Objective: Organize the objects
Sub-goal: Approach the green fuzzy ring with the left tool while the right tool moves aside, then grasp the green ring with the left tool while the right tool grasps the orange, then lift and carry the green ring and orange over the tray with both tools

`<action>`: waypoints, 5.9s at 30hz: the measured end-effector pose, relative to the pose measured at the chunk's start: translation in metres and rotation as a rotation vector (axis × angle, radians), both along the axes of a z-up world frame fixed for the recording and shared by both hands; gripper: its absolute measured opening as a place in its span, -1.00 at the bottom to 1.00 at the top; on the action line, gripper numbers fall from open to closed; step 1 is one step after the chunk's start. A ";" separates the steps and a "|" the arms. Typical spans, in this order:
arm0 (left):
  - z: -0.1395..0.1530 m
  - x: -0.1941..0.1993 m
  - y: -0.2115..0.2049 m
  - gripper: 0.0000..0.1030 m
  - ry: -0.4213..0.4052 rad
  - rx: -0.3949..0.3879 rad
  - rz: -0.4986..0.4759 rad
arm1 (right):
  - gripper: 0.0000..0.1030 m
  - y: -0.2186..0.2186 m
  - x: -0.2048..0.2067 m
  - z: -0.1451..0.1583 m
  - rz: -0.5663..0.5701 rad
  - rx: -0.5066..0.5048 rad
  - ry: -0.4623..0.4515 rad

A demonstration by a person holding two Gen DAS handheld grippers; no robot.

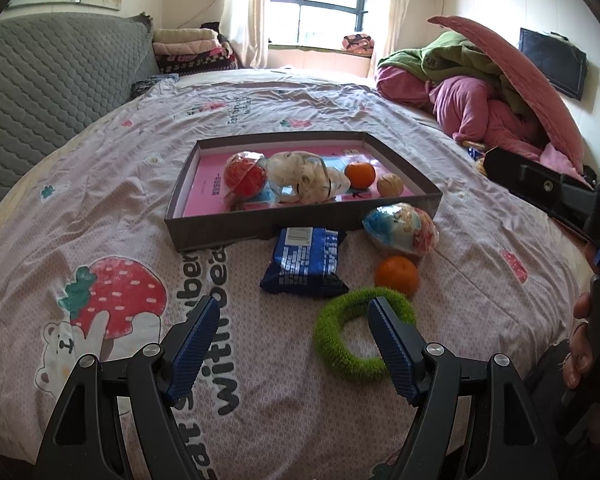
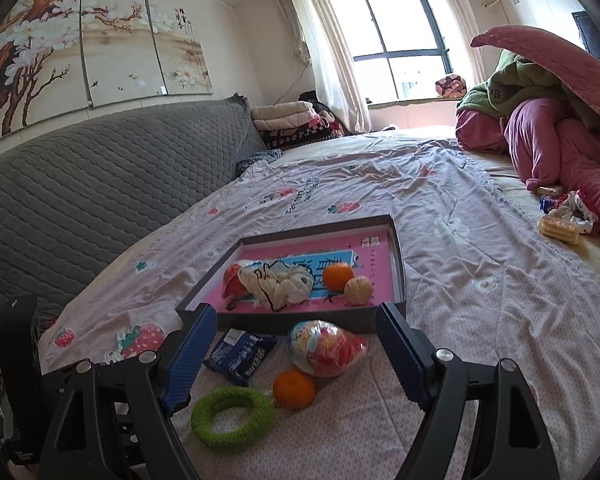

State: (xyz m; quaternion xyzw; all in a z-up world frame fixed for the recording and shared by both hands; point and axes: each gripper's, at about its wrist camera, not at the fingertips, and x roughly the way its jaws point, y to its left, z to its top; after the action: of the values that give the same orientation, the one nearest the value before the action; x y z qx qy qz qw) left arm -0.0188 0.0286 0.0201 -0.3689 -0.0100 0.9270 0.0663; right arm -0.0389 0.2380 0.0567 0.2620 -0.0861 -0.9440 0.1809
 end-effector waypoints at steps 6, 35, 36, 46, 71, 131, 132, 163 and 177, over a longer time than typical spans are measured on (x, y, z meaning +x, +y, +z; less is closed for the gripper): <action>-0.006 0.002 0.004 0.51 -0.021 -0.006 -0.021 | 0.57 -0.008 0.004 -0.010 0.003 0.052 -0.034; -0.029 -0.005 0.010 0.51 -0.125 -0.009 -0.043 | 0.57 -0.011 -0.005 -0.056 -0.062 0.202 -0.265; -0.030 -0.005 0.010 0.51 -0.126 -0.010 -0.043 | 0.57 -0.011 -0.006 -0.057 -0.063 0.206 -0.269; -0.040 -0.012 0.005 0.51 -0.173 -0.009 -0.014 | 0.57 -0.014 -0.010 -0.067 -0.060 0.246 -0.314; -0.053 -0.057 -0.009 0.55 -0.240 -0.101 0.017 | 0.19 -0.058 -0.035 -0.090 0.042 0.293 -0.331; -0.001 -0.028 -0.012 -0.71 0.024 0.028 -0.015 | -0.26 -0.057 0.001 -0.027 0.101 0.230 0.033; 0.001 -0.028 -0.013 -0.71 0.037 0.026 -0.006 | -0.26 -0.058 0.002 -0.025 0.102 0.234 0.045; 0.025 -0.054 -0.044 -0.71 0.081 0.062 0.137 | -0.26 -0.041 -0.014 0.004 0.043 0.178 0.130; 0.038 -0.066 -0.048 -0.71 0.121 0.024 0.162 | -0.26 -0.042 -0.025 0.014 0.044 0.189 0.168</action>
State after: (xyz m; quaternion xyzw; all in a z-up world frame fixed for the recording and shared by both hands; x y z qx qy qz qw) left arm -0.0848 -0.0196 0.0582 -0.3092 -0.0470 0.9498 -0.0040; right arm -0.0643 0.1960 0.0706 0.1999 0.0246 -0.9623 0.1825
